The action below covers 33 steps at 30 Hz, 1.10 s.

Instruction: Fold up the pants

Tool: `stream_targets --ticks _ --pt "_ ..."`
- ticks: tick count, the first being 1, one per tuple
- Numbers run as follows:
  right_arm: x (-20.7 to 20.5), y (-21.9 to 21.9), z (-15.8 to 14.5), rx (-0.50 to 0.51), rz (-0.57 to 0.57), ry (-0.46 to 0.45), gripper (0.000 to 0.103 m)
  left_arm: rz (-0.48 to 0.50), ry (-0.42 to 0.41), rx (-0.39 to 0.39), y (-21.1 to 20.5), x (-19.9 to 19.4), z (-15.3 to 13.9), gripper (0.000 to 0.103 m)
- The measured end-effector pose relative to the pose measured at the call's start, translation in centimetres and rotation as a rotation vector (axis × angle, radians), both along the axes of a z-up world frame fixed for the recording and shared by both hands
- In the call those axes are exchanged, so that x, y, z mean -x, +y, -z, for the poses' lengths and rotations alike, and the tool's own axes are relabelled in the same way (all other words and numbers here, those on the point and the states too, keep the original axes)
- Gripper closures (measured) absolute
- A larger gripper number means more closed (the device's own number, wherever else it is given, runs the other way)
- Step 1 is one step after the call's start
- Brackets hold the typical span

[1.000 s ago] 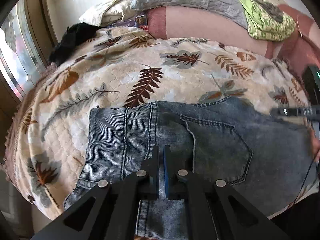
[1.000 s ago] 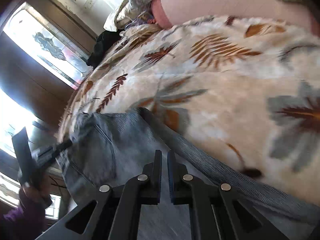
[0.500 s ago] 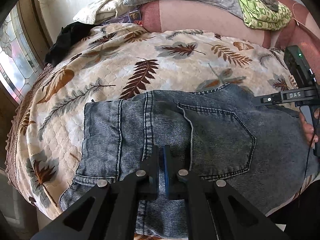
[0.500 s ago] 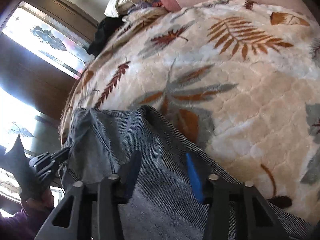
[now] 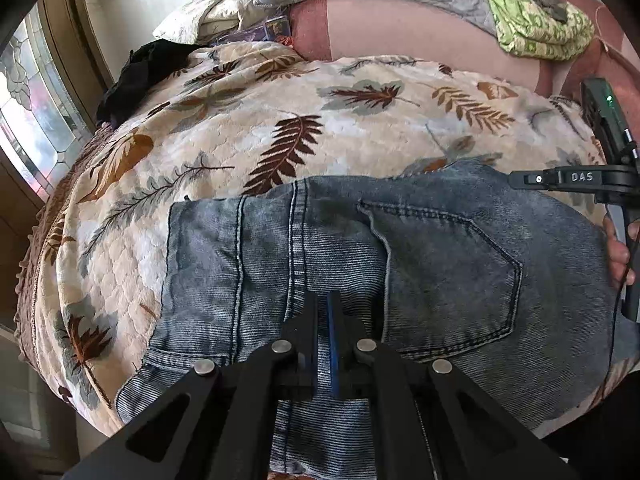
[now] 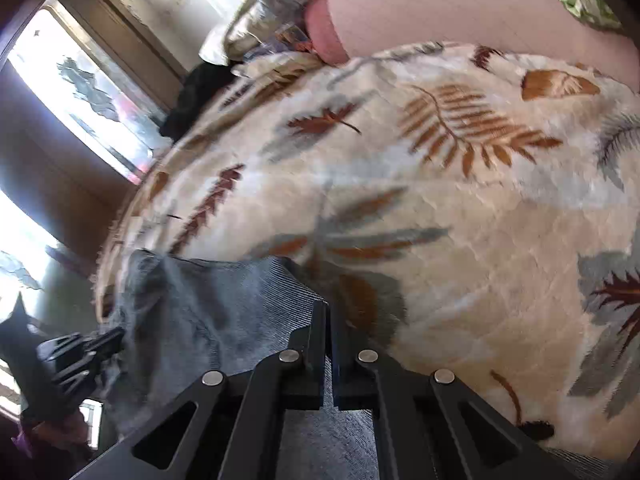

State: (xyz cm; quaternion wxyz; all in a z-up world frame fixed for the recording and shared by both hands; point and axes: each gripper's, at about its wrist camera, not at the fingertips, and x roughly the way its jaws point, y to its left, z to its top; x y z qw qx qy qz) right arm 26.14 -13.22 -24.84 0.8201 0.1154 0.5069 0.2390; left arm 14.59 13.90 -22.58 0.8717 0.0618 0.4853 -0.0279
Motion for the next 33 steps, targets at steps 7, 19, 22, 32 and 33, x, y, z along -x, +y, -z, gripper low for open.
stream_targets --ticks 7,19,22,32,33 --pt "1.7 -3.2 -1.0 -0.059 0.089 -0.039 0.099 -0.035 0.006 -0.017 -0.1 0.8 0.1 0.100" --pt "12.7 -13.1 -2.7 -0.097 0.246 0.035 0.099 0.166 -0.020 0.036 -9.0 5.0 -1.1 0.064" --pt "14.2 -15.5 -2.9 -0.123 0.298 0.023 0.098 0.186 0.017 0.025 -10.2 5.6 0.0 0.064" --pt "13.2 -16.6 -2.2 -0.152 0.224 0.081 0.052 0.196 0.073 -0.020 -10.8 5.3 2.8 0.064" --pt "13.0 -15.8 -1.9 -0.155 0.196 0.091 0.052 0.197 0.071 -0.026 -10.8 5.2 2.8 0.064"
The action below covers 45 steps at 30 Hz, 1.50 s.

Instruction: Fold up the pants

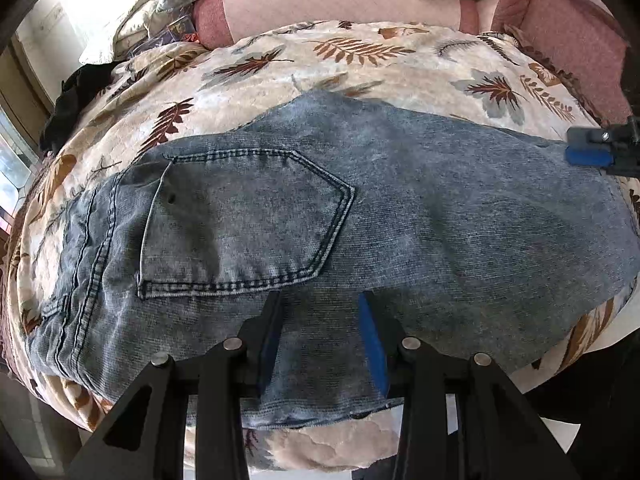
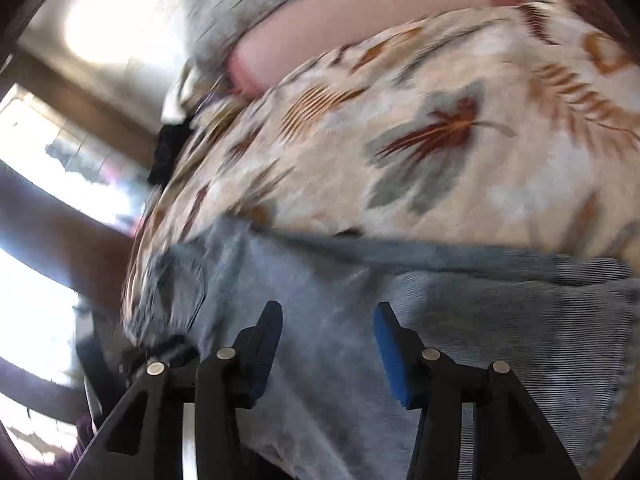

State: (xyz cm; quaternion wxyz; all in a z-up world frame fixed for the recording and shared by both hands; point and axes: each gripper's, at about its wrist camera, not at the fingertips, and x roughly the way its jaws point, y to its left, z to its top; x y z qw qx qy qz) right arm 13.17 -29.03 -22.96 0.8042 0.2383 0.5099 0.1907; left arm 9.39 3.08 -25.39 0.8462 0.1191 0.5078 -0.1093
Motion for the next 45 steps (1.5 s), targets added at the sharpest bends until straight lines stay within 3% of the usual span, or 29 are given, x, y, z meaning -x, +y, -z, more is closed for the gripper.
stream_targets --ticks 1,3,4,5,7,9,11,15,17,21,23,25,27,28,29,31,33,36,40,42,45 --pt "-0.4 0.7 0.6 -0.003 -0.020 0.019 0.055 0.000 -0.004 -0.005 -0.1 -0.1 0.0 0.064" --pt "-1.9 1.7 2.5 0.097 -0.009 0.089 0.066 -0.001 -0.011 -0.015 -0.2 -0.2 0.1 0.064" --pt "-2.8 1.8 3.6 0.178 0.019 0.124 0.093 -0.003 -0.013 -0.022 -0.3 -0.3 0.2 0.064" --pt "-3.3 1.6 3.9 0.216 0.040 0.129 0.103 -0.003 -0.016 -0.029 -0.4 -0.3 0.3 0.064" --pt "-4.1 0.6 3.6 0.224 0.083 0.095 0.103 0.008 -0.038 -0.059 -0.8 -0.3 0.6 0.063" --pt "-4.7 0.3 3.5 0.312 0.123 0.060 0.103 0.019 -0.055 -0.093 -1.3 -0.4 0.7 0.061" --pt "-4.6 -0.4 3.2 0.275 0.153 0.048 0.103 0.005 -0.045 -0.083 -1.1 -0.4 0.3 0.061" --pt "-1.0 -4.2 -1.0 0.167 0.275 -0.076 0.098 -0.025 -0.065 -0.039 0.3 0.5 -1.4 0.061" --pt "1.9 -6.2 -2.4 0.129 0.299 -0.106 0.089 -0.026 -0.089 -0.009 0.9 1.3 -2.7 0.059" --pt "7.4 -8.5 -2.3 0.026 0.324 -0.083 0.080 -0.006 -0.136 0.004 0.5 1.9 -3.6 0.042" --pt "9.6 -8.0 -1.7 0.020 0.296 -0.062 0.080 -0.022 -0.117 -0.033 0.3 1.4 -2.8 0.042" --pt "10.9 -7.3 -0.6 0.032 0.280 -0.027 0.080 -0.039 -0.083 -0.061 0.5 0.7 -1.6 0.042" --pt "11.4 -6.8 1.3 0.094 0.261 0.044 0.080 -0.082 -0.064 -0.154 1.1 0.0 -0.1 0.042" --pt "11.4 -6.8 2.5 0.176 0.277 0.087 0.084 -0.086 -0.055 -0.126 1.9 0.0 0.0 0.041" --pt "11.6 -7.1 2.9 0.192 0.281 0.094 0.093 -0.088 -0.052 -0.103 2.5 0.0 -0.2 0.041" --pt "12.0 -8.2 2.6 0.148 0.316 0.094 0.090 -0.106 -0.058 -0.104 3.8 0.3 -1.1 0.041" --pt "12.5 -8.4 1.2 0.218 0.369 0.038 0.087 -0.136 -0.094 -0.078 5.8 0.6 -2.6 0.041" --pt "12.4 -7.2 0.1 0.069 0.296 -0.027 0.087 -0.237 -0.121 -0.091 9.7 0.2 -4.2 0.041" --pt "11.1 -1.7 -0.3 0.021 0.127 -0.069 0.087 -0.404 -0.094 -0.085 15.6 -0.7 -4.0 0.041" --pt "10.3 0.7 0.2 0.013 0.075 -0.057 0.087 -0.443 -0.083 -0.055 17.1 -0.7 -3.5 0.041" --pt "9.0 4.1 1.8 0.071 -0.003 0.006 0.087 -0.464 -0.059 -0.085 17.3 -1.2 -1.4 0.037"
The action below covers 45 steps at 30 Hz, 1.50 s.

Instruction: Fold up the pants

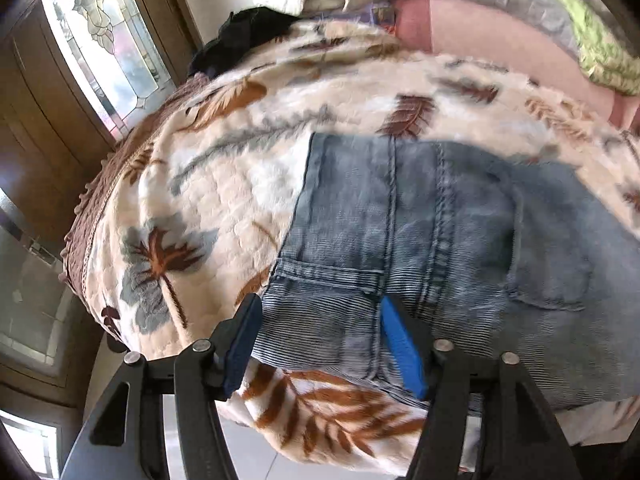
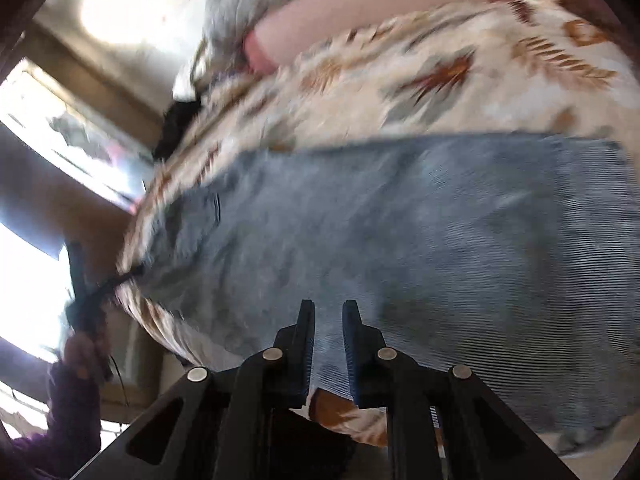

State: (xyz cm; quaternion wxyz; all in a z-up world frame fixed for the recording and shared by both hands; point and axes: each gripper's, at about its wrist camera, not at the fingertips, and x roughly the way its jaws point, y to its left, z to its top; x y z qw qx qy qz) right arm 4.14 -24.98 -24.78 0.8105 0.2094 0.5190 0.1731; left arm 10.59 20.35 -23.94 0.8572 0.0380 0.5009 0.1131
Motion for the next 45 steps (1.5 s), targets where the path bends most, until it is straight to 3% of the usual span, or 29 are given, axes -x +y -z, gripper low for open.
stream_targets --ticks 2,5,8,12,13,16,17,20,24,28,33,37,40,45 --pt "-0.6 1.3 2.1 0.069 -0.031 0.089 0.085 0.016 0.019 -0.036 -0.8 -0.2 1.1 0.037" --pt "-0.5 1.4 1.4 0.062 -0.032 0.066 0.085 0.051 0.021 -0.095 -1.8 0.0 0.1 0.037" --pt "0.2 0.1 0.1 0.025 0.008 0.020 0.085 0.019 -0.002 -0.011 -1.0 0.3 -1.7 0.037" --pt "1.8 -3.5 -2.1 -0.034 0.128 -0.075 0.085 0.086 -0.083 0.057 -3.7 1.4 -4.9 0.037" --pt "2.4 -4.8 -2.7 -0.049 0.186 -0.102 0.081 0.125 -0.106 0.086 -5.1 1.6 -5.8 0.037" --pt "3.5 -7.0 -4.4 -0.080 0.328 -0.182 0.047 0.231 -0.159 0.147 -9.6 2.5 -7.7 0.029" --pt "3.8 -7.5 -5.0 -0.079 0.357 -0.208 0.043 0.265 -0.168 0.164 -11.0 2.5 -8.0 0.026" --pt "5.4 -9.3 -6.7 -0.113 0.424 -0.272 0.043 0.422 -0.155 0.215 -16.6 2.9 -8.8 0.025" --pt "8.3 -12.0 -6.9 -0.229 0.511 -0.300 0.038 0.591 -0.165 0.186 -23.4 3.8 -9.5 0.023" --pt "10.5 -13.9 -5.9 -0.238 0.566 -0.270 0.038 0.689 -0.130 0.132 -28.2 5.8 -8.6 0.023" --pt "13.3 -17.0 -4.8 -0.299 0.630 -0.248 0.037 0.710 -0.075 0.085 -29.7 7.1 -7.8 0.023" --pt "13.2 -19.8 -3.3 -0.275 0.652 -0.120 0.036 0.722 -0.063 0.033 -30.6 7.1 -7.2 0.023" --pt "12.4 -21.0 -1.1 -0.312 0.671 -0.029 0.036 0.732 -0.010 -0.001 -32.3 6.2 -5.7 0.023" --pt "11.8 -21.4 1.2 -0.361 0.677 0.006 0.036 0.765 0.051 -0.014 -35.1 5.0 -3.9 0.023"
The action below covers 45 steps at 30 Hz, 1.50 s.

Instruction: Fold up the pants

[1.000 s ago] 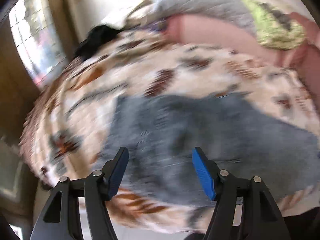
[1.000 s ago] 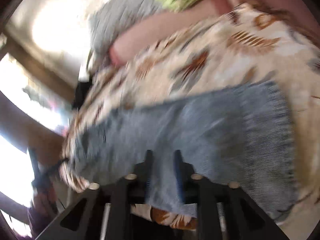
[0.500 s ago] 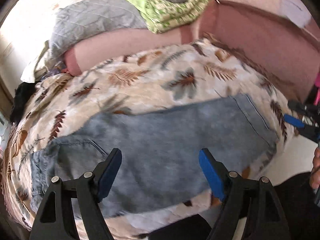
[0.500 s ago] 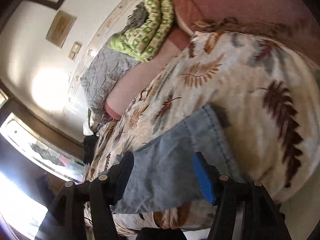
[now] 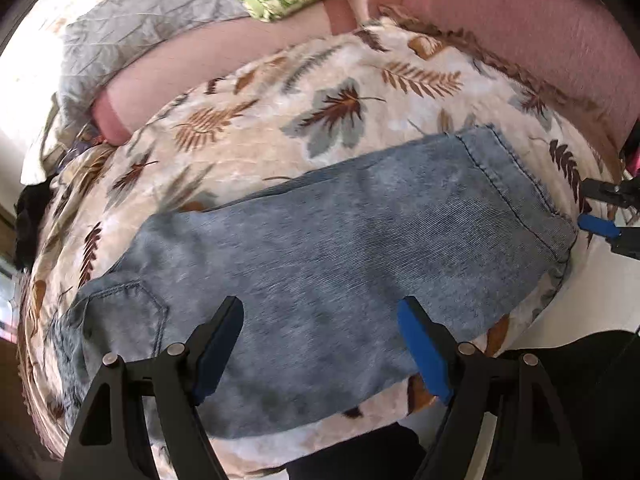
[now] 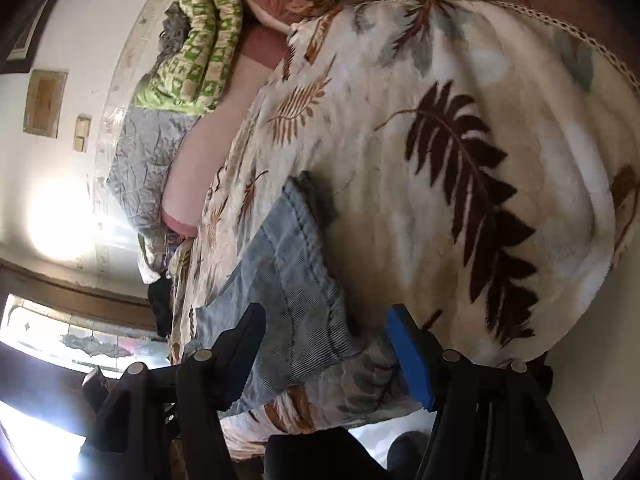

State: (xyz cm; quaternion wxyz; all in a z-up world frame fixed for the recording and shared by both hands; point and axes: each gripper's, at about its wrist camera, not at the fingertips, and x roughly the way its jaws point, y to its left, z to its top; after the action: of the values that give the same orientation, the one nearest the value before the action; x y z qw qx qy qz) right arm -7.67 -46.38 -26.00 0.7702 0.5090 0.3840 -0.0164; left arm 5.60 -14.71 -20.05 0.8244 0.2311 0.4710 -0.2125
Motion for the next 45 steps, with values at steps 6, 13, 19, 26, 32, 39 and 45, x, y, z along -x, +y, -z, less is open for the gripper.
stream_targets --ticks 6,13,19,26,32,39,45 --pt "0.4 -0.7 -1.4 -0.040 0.067 -0.106 0.036 -0.016 0.014 -0.003 -0.1 -0.2 0.6 0.023" --pt "-2.6 5.8 -7.8 0.099 0.123 -0.301 0.036 -0.071 -0.128 0.063 1.0 0.3 -3.3 0.023" --pt "-0.9 11.1 -10.5 0.409 0.105 -0.384 0.025 -0.102 -0.336 0.102 2.0 1.6 -6.4 0.023" --pt "-2.4 10.8 -8.9 0.504 0.093 -0.245 0.025 -0.132 -0.349 0.152 3.0 1.7 -7.3 0.023" --pt "-2.5 10.7 -8.7 0.577 0.064 -0.210 0.025 -0.148 -0.343 0.154 3.2 1.9 -7.0 0.023" --pt "-2.6 10.1 -8.3 0.573 0.067 -0.186 0.025 -0.163 -0.345 0.153 3.2 1.8 -7.0 0.023" --pt "-2.8 10.1 -8.3 0.576 0.052 -0.186 0.025 -0.161 -0.341 0.147 2.9 1.6 -7.1 0.023"
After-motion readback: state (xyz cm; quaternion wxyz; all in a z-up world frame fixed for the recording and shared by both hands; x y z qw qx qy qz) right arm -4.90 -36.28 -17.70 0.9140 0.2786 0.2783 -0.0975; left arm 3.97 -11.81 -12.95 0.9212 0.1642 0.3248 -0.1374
